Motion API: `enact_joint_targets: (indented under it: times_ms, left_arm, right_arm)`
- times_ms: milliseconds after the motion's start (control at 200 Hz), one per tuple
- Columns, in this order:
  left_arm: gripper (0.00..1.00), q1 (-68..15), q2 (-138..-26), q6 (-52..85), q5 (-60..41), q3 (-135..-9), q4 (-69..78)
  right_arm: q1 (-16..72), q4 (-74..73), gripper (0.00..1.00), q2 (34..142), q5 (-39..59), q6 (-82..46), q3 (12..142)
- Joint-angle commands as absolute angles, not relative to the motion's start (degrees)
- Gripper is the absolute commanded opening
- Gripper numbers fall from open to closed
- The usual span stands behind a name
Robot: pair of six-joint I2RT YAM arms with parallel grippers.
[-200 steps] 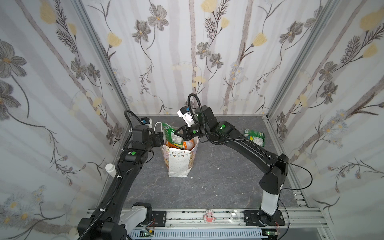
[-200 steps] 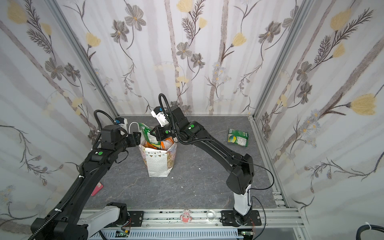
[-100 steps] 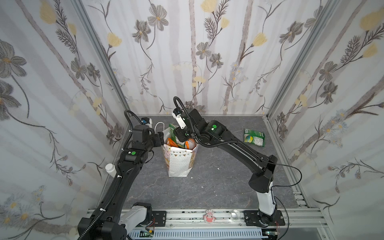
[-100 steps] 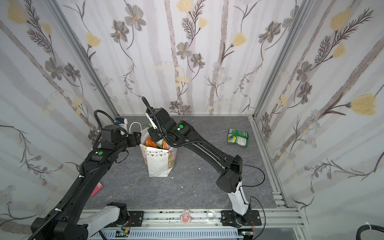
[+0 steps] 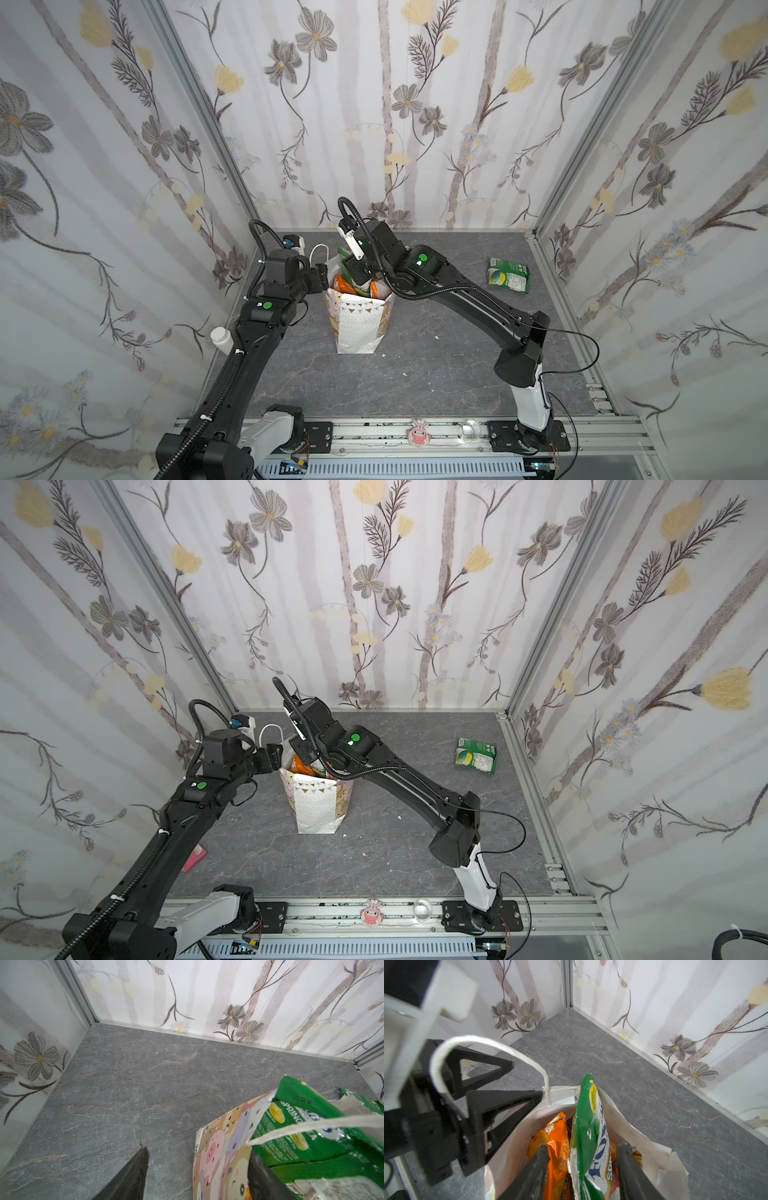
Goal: Place the snacks into the paper bag
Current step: 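Lower the green FOX'S packet into the paper bag with the right gripper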
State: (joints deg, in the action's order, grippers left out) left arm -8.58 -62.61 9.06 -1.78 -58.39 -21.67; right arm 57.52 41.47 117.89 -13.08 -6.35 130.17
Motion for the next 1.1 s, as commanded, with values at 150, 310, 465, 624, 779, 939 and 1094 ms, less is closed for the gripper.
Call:
enact_joint_targets:
  times_ms: [150,310,465,624,779,939,1094]
  left_arm:
    - [0.73,-8.53,-62.59,8.93,-1.93,-58.89,-21.29]
    - [0.73,-8.53,-62.58,8.90,-1.91,-58.89,-21.34]
    - [0.73,-8.52,-62.58,8.82,-1.82,-58.89,-21.35]
    - [0.73,-8.54,-62.50,8.79,-1.75,-58.89,-21.36]
    - [0.73,-8.53,-62.45,8.83,-1.66,-58.89,-21.30]
    - [0.73,-8.53,-62.40,8.71,-1.43,-58.89,-21.36]
    - [0.73,-8.53,-62.14,8.75,-1.23,-58.89,-21.36]
  right_arm:
    - [55.36,40.58,0.33,120.53,-15.81,-5.10,130.52]
    - [54.05,42.00,0.10,122.15,-13.13,-5.52,130.50]
    - [54.23,42.24,0.06,121.98,-0.63,-6.20,130.47]
    - [54.82,42.09,0.09,120.79,11.92,-7.19,130.51]
    - [54.77,43.85,0.19,119.87,20.08,-7.49,130.48]
    - [53.80,42.71,0.29,116.40,23.03,-7.20,130.50]
    - [51.37,41.57,0.22,114.25,16.40,-7.27,130.49]
